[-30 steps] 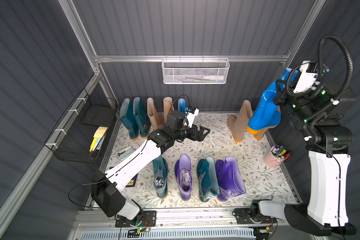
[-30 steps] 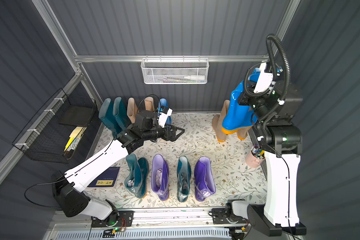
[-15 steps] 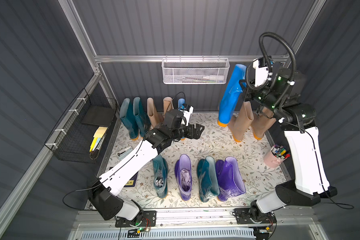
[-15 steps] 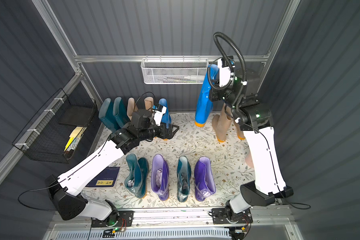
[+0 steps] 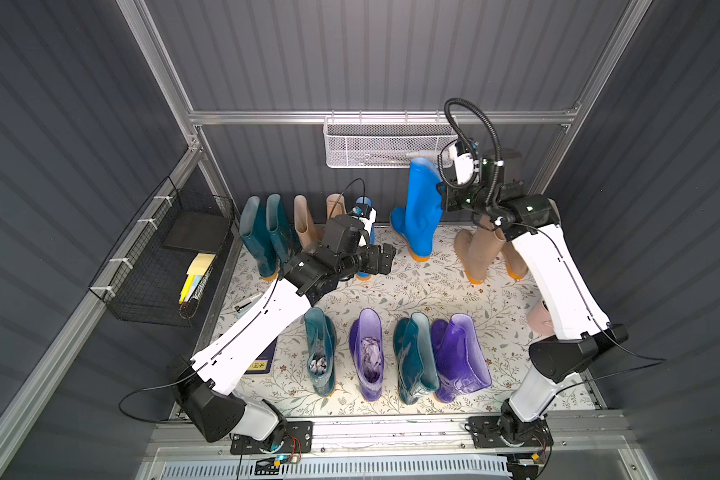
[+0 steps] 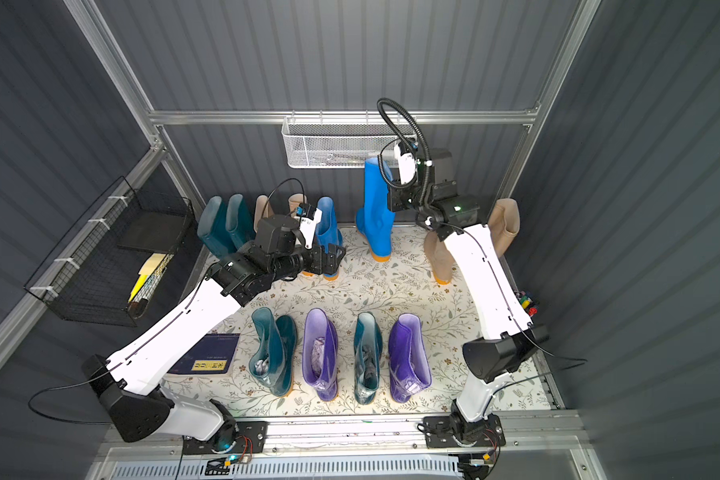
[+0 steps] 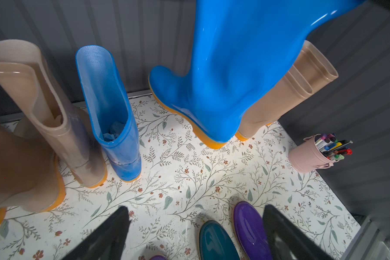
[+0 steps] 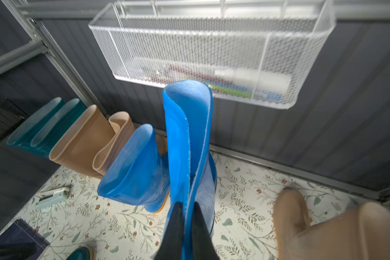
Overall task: Match and arrange rain boots in pairs
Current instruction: Pair a pair of rain boots at the center of the board.
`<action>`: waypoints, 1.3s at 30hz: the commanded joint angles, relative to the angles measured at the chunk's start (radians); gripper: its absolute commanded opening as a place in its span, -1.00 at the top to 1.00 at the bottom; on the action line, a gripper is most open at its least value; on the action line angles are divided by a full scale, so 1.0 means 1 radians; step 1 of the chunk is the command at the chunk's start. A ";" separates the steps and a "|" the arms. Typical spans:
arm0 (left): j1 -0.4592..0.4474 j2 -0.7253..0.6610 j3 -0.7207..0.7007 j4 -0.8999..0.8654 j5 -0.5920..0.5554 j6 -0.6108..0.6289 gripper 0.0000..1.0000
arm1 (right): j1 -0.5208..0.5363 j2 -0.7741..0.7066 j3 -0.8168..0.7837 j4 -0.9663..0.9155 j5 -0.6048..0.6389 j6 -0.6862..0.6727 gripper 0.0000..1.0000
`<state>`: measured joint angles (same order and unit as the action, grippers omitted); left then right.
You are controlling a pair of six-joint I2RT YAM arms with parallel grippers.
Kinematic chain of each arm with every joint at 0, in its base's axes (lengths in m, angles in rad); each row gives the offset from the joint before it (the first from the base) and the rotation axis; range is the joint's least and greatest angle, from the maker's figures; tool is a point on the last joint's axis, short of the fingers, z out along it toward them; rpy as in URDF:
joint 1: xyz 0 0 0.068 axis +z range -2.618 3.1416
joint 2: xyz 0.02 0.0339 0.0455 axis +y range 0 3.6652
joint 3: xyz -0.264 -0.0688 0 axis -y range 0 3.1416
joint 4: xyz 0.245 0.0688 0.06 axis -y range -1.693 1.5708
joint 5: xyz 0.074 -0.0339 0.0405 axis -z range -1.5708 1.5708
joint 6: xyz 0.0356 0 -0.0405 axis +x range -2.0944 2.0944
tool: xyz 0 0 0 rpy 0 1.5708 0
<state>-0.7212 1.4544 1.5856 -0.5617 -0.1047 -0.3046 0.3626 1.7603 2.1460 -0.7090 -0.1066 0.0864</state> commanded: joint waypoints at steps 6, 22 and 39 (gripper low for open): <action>0.037 -0.031 0.035 -0.087 -0.074 0.028 -0.89 | 0.024 0.069 -0.063 0.199 -0.066 0.020 1.00; 0.067 -0.040 0.025 -0.099 -0.065 0.027 -0.89 | 0.079 0.226 0.015 0.237 -0.072 0.063 1.00; 0.092 -0.055 -0.004 -0.090 -0.046 0.021 -0.89 | 0.107 0.252 -0.051 0.370 0.046 0.252 1.00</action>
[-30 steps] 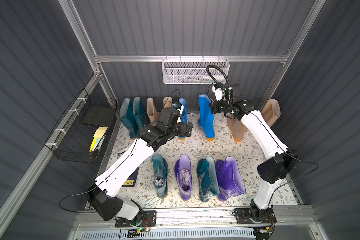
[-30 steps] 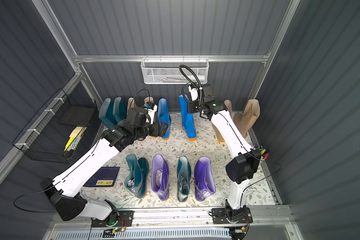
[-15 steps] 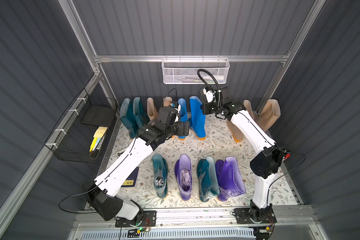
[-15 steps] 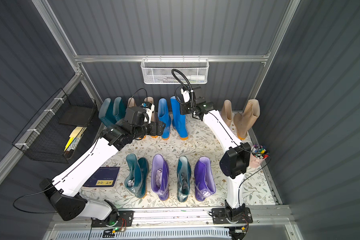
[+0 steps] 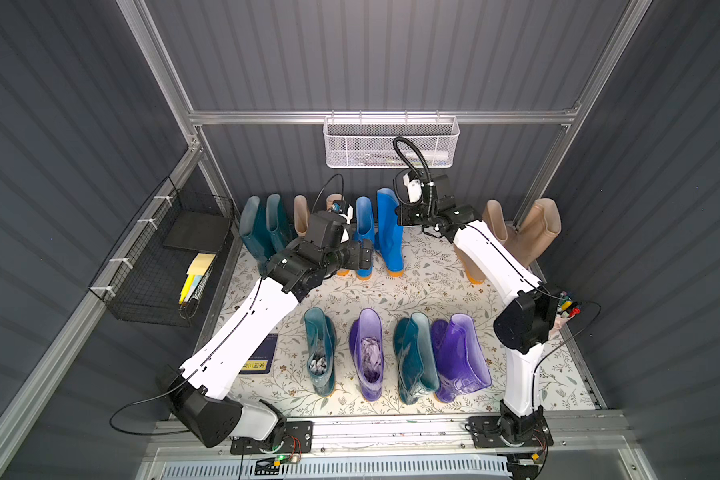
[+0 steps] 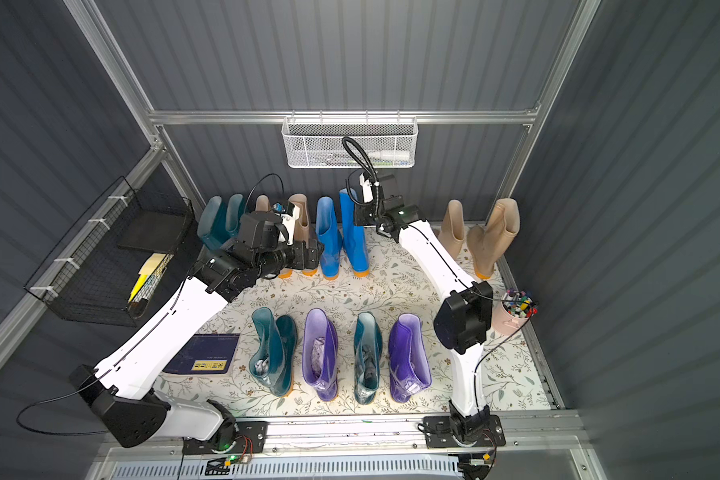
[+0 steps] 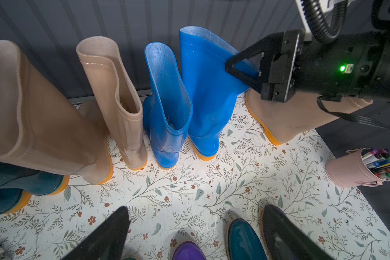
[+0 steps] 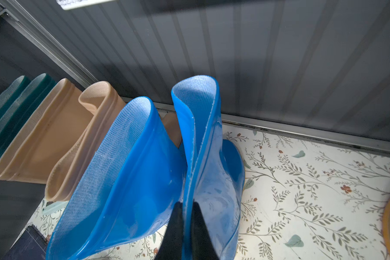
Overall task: Match and arrange rain boots in pairs
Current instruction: Pair a pair of rain boots at the center of the board.
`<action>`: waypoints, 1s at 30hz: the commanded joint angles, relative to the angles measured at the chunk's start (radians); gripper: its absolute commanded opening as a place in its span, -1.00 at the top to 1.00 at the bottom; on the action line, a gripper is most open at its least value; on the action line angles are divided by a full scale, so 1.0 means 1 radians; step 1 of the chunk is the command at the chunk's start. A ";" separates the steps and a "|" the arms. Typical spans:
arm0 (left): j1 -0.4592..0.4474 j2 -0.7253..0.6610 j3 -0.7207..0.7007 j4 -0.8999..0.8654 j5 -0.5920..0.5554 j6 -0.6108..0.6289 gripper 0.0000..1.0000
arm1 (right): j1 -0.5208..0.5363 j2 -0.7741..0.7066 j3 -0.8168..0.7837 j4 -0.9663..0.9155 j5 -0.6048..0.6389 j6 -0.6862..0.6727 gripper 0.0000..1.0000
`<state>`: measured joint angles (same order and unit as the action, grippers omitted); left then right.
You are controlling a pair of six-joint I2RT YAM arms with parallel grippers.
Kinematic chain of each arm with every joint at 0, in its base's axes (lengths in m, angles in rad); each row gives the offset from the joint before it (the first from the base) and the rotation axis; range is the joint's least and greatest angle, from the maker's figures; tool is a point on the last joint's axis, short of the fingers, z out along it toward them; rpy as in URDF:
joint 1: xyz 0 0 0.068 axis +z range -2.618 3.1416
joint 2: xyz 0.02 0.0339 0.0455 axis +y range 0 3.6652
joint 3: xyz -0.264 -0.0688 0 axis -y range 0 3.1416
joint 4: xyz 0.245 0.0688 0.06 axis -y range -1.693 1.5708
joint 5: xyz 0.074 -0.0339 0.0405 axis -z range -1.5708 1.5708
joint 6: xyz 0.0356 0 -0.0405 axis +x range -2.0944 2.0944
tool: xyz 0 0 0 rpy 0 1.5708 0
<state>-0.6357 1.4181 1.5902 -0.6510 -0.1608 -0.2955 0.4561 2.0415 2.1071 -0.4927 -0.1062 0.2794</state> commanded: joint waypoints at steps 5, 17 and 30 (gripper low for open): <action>0.007 -0.015 -0.007 0.004 0.025 0.009 -0.89 | 0.035 -0.058 -0.087 0.194 0.102 0.111 1.00; 0.008 -0.028 -0.019 0.011 0.040 -0.001 -0.89 | 0.077 -0.117 -0.221 0.284 0.120 0.209 1.00; 0.008 -0.041 -0.019 0.001 0.033 0.008 -0.89 | 0.101 -0.110 -0.246 0.329 0.128 0.281 1.00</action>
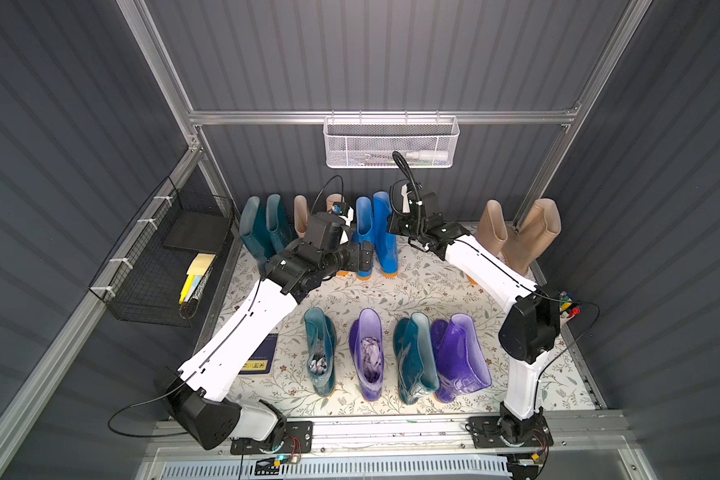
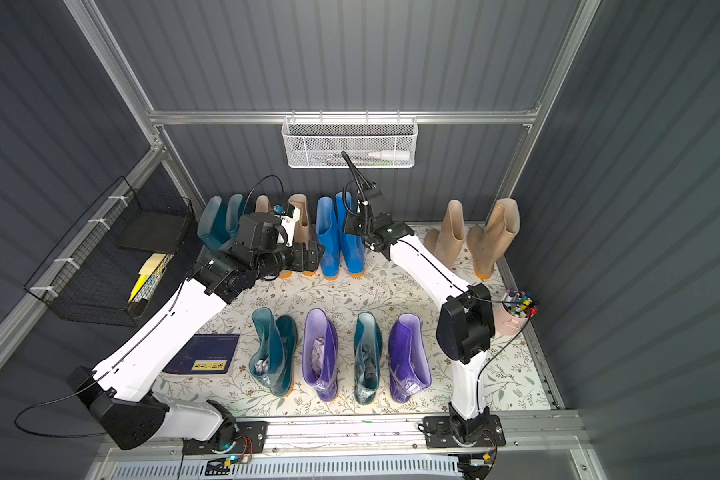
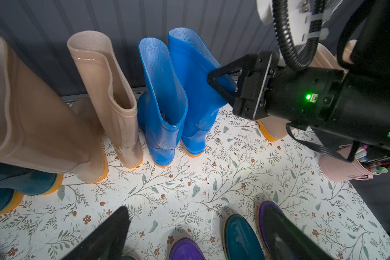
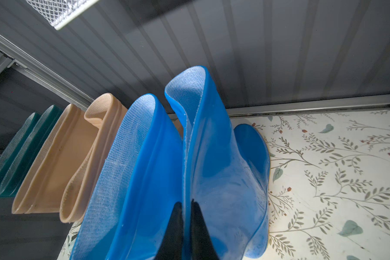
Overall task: Match and arrange rain boots in pairs
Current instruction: Pair a pair of rain boots at the center of the board.
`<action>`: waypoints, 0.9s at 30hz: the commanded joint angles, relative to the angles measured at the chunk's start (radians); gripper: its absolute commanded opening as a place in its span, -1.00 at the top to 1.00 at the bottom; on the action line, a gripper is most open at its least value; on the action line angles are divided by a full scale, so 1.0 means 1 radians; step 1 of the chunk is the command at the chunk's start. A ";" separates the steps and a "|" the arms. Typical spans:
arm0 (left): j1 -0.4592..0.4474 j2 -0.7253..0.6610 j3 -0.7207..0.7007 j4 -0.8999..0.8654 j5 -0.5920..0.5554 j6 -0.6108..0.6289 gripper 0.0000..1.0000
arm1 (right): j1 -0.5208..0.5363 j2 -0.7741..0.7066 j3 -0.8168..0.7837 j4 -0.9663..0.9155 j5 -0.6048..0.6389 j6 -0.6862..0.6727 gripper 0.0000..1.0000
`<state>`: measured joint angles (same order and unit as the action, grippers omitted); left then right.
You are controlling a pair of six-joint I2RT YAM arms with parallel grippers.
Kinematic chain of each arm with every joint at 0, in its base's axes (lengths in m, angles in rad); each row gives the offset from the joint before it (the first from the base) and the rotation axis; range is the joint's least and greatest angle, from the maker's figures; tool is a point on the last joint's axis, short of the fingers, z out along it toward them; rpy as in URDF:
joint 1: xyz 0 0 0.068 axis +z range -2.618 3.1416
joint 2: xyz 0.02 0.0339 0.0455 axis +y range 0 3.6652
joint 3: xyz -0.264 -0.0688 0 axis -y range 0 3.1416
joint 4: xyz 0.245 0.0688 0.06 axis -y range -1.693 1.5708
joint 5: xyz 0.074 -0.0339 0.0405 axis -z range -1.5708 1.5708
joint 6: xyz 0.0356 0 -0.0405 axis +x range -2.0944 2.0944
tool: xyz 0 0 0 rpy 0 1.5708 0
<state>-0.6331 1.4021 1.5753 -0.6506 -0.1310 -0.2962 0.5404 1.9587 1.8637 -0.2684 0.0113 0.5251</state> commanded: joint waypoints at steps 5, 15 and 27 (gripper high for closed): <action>0.006 -0.023 -0.005 -0.002 0.002 0.012 -0.89 | 0.027 -0.030 -0.024 0.118 0.020 0.050 1.00; 0.006 -0.025 -0.013 0.002 0.002 0.015 -0.89 | 0.027 -0.055 -0.068 0.137 0.030 0.050 0.80; 0.006 -0.034 -0.024 0.020 0.008 0.021 -0.94 | 0.027 -0.100 -0.106 0.141 0.031 0.020 0.39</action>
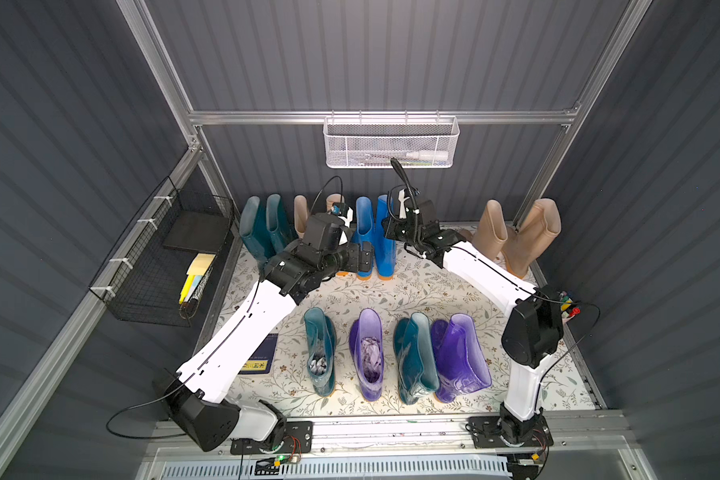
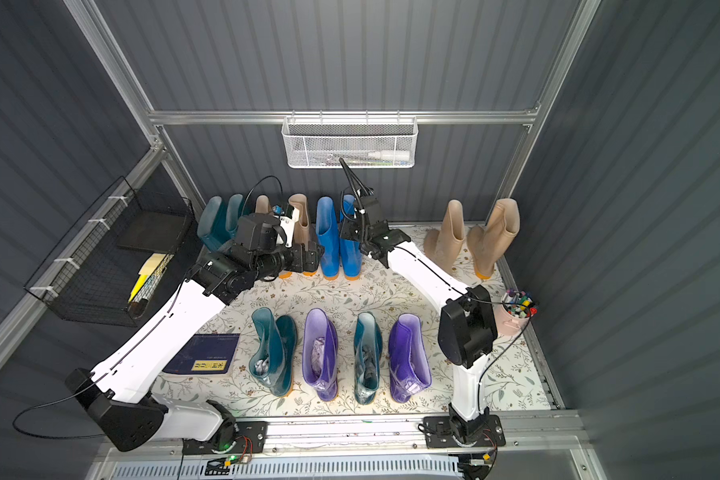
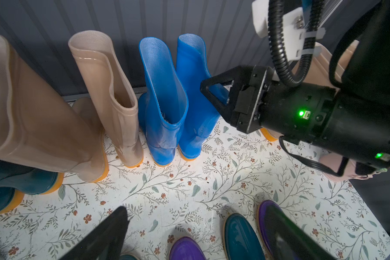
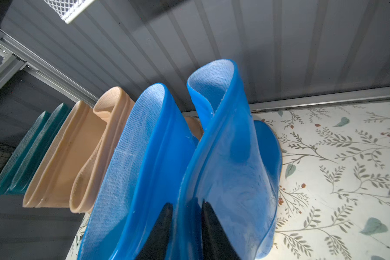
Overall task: Match and arrange rain boots in pairs
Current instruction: Pair a pair of rain boots at the center of the board, then move the rain boot to the center of the board.
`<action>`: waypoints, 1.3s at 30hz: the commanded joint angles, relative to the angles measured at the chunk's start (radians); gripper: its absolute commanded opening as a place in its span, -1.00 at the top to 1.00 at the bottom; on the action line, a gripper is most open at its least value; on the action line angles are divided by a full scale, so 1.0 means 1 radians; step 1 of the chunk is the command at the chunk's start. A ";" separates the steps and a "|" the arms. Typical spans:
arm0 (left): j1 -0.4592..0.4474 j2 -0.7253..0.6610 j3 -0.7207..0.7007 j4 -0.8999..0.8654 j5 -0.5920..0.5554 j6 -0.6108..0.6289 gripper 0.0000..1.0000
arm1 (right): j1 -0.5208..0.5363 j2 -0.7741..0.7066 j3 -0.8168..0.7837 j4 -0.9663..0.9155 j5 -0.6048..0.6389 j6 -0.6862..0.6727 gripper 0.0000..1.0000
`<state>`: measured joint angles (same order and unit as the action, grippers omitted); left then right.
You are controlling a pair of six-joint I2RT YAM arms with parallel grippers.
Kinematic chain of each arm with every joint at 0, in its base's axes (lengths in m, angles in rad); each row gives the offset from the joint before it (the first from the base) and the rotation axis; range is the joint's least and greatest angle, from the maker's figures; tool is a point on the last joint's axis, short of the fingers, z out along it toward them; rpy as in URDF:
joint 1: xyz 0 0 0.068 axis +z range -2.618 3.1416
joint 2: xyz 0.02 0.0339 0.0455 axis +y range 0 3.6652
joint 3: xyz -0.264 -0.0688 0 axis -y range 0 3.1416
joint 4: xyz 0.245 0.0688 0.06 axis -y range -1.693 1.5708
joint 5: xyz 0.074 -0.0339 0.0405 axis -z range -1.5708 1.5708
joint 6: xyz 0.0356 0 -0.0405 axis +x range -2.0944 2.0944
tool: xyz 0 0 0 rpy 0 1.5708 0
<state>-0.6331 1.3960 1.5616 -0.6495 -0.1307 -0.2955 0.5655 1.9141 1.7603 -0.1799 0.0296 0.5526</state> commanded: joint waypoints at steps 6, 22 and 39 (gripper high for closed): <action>0.006 -0.037 -0.025 0.033 0.026 0.019 -0.94 | 0.002 -0.085 -0.020 0.059 0.014 -0.021 0.19; 0.006 -0.014 -0.044 0.183 0.085 0.124 -0.98 | -0.043 -0.326 -0.156 -0.028 0.033 -0.281 0.01; -0.177 0.084 0.062 0.353 0.275 0.164 -0.97 | -0.454 -0.720 -0.357 -0.315 -0.042 -0.446 -0.23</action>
<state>-0.7635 1.4574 1.5894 -0.3332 0.1001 -0.1638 0.1581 1.1725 1.3685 -0.4065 0.0334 0.1486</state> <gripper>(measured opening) 0.987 0.612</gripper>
